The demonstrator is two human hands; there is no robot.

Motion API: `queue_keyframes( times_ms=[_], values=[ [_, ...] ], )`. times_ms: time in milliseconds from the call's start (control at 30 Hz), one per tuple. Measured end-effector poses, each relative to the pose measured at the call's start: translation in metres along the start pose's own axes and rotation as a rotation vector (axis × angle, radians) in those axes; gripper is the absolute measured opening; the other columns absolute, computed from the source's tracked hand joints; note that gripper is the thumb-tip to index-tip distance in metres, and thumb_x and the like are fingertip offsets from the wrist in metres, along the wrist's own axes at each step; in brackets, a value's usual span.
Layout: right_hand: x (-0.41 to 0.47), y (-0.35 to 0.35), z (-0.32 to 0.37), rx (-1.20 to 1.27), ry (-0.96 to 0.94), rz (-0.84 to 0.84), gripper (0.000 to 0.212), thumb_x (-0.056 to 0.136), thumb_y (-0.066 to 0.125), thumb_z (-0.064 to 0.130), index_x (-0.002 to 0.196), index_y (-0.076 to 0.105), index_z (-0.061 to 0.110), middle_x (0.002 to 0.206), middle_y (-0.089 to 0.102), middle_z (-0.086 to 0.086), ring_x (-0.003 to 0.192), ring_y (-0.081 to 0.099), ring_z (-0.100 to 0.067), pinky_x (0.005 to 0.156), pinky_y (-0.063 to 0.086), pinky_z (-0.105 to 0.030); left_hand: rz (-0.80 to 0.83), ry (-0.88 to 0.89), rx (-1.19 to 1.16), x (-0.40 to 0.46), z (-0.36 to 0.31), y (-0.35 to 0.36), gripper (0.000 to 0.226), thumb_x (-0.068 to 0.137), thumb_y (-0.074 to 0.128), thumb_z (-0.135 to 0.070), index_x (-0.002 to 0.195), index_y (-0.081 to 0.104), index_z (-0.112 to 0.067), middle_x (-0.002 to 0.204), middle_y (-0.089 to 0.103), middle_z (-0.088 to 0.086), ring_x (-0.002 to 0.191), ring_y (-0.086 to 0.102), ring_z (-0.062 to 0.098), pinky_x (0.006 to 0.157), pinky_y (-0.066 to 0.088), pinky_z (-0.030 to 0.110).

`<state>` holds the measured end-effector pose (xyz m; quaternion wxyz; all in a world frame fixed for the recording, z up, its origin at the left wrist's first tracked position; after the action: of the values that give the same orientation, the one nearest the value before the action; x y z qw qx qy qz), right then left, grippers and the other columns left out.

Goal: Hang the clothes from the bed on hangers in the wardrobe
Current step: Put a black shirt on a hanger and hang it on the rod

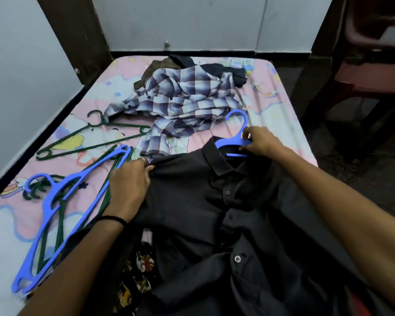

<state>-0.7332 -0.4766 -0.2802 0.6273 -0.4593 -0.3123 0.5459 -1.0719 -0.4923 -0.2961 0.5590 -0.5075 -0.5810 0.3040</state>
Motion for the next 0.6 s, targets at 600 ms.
queue_keyframes(
  times_ms=[600],
  values=[
    [-0.140,-0.429,0.092,-0.054,-0.326,-1.054,0.035,0.091,0.053,0.022,0.123,0.053,0.008,0.124,0.057,-0.021,0.115,0.053,-0.037,0.092,0.042,-0.044,-0.764,0.462,0.107,0.144,-0.148,-0.361,0.046,0.099,0.042,-0.043,0.104,0.050,0.003,0.091,0.059,0.035,0.083,0.058,0.054,0.060,0.032,0.045]
  ],
)
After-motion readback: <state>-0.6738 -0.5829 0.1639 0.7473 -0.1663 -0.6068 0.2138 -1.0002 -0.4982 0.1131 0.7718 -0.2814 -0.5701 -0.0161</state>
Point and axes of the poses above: each hand's wrist, its own x-axis towards the middle knuckle, its own y-axis out of the palm, z = x × y, the point moved 2 cm from there along x, towards the middle knuckle
